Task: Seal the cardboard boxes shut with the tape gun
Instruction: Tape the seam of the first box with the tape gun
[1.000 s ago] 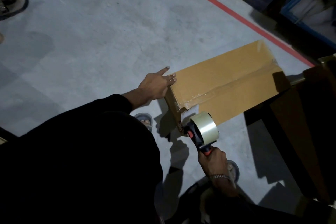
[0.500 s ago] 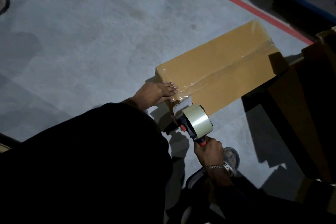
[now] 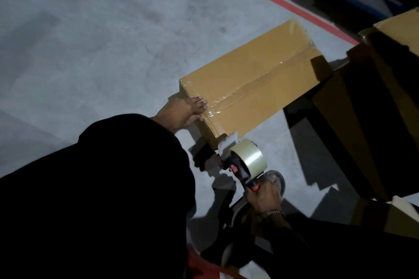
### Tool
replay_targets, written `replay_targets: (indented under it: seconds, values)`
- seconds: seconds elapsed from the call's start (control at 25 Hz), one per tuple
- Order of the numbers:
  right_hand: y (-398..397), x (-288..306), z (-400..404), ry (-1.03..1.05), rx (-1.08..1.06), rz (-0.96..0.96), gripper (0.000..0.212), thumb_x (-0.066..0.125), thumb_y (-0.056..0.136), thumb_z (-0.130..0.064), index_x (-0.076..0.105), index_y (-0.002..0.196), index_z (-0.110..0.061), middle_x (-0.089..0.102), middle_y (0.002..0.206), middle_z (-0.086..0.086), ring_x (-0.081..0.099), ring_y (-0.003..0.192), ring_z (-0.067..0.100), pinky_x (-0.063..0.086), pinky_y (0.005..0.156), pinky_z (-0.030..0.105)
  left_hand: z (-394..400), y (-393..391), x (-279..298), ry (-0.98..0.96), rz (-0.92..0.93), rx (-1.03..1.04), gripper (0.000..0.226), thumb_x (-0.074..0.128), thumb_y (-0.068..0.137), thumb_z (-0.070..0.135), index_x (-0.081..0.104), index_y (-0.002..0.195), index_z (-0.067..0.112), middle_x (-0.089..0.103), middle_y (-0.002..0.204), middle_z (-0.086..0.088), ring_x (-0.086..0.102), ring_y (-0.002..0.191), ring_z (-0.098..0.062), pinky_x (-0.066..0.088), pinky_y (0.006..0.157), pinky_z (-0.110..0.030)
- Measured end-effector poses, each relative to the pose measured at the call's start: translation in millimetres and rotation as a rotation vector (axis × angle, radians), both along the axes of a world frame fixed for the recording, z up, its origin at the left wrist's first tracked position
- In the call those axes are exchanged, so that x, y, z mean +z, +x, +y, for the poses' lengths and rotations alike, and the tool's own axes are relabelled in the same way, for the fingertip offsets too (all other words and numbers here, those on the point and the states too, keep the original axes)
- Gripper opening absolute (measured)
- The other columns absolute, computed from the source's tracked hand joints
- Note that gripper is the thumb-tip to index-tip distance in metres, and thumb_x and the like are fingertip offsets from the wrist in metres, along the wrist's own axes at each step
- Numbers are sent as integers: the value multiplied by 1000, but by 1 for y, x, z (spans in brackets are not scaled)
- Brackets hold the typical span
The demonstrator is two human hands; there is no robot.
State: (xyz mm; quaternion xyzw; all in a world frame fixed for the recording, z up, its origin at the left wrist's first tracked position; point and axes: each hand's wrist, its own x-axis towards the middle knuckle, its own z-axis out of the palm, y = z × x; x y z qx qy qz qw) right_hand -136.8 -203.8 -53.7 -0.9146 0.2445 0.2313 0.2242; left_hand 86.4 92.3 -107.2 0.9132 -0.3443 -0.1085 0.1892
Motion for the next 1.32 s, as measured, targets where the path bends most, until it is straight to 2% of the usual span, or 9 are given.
replay_targets:
  seconds: [0.08,0.2,0.28,0.44,0.6,0.72,0.96,1.16,1.32]
  values:
    - [2,1,1,37,-26,24,31,80,82,-26,64,65,-6,59,62,10,57,62,30,38,57,33,-9,-7,11,76,-26,-58,52,60,101,49,62,141,17,52,156,-8,44,148,-25,47,113,-50]
    - [-5,-4,7,82,-73,81,29,79,82,-35,66,69,-12,65,66,5,65,66,28,43,61,28,-28,-20,13,99,-130,-300,58,57,101,55,56,148,21,47,159,-8,41,150,-27,31,122,-51]
    - [-11,-5,10,101,-116,90,30,77,83,-40,71,75,-13,70,70,4,68,69,24,50,66,29,-38,-24,10,145,-23,-318,57,52,104,55,50,154,26,36,166,-4,28,156,-25,19,127,-53]
    - [-13,18,8,77,-91,-50,22,82,79,-22,63,69,-17,64,69,11,64,70,32,50,66,36,-47,-16,14,181,193,-237,51,49,107,46,49,153,27,27,168,1,15,160,-19,1,129,-46]
    - [-9,37,16,17,-103,-32,25,77,84,-26,58,71,-17,70,85,23,66,84,40,55,75,45,-42,-19,6,35,215,-223,46,58,103,42,60,145,22,37,163,-4,24,157,-26,5,129,-53]
    - [-20,37,24,-33,-106,14,33,71,85,-28,46,65,-25,70,87,24,67,89,43,56,75,46,-38,-21,2,-19,203,-217,47,56,100,46,66,139,20,46,158,-9,34,153,-34,13,127,-62]
    - [-25,33,21,-86,-89,33,16,69,85,-28,69,83,-12,70,90,22,67,91,42,57,76,45,-40,-23,7,-40,218,-204,43,66,100,37,65,139,19,44,158,-8,32,154,-30,10,128,-57]
    - [-35,31,26,-144,-53,64,18,66,86,-29,71,89,-13,71,91,20,68,90,42,57,75,43,-47,-18,18,131,237,-223,48,53,107,39,52,152,21,30,167,-5,17,160,-23,-1,129,-45]
    - [-26,25,27,-137,-87,114,22,63,90,-31,72,93,-12,72,95,21,69,96,43,56,80,41,-43,-19,9,0,201,-221,45,61,104,36,60,145,18,39,162,-10,27,156,-30,6,128,-54]
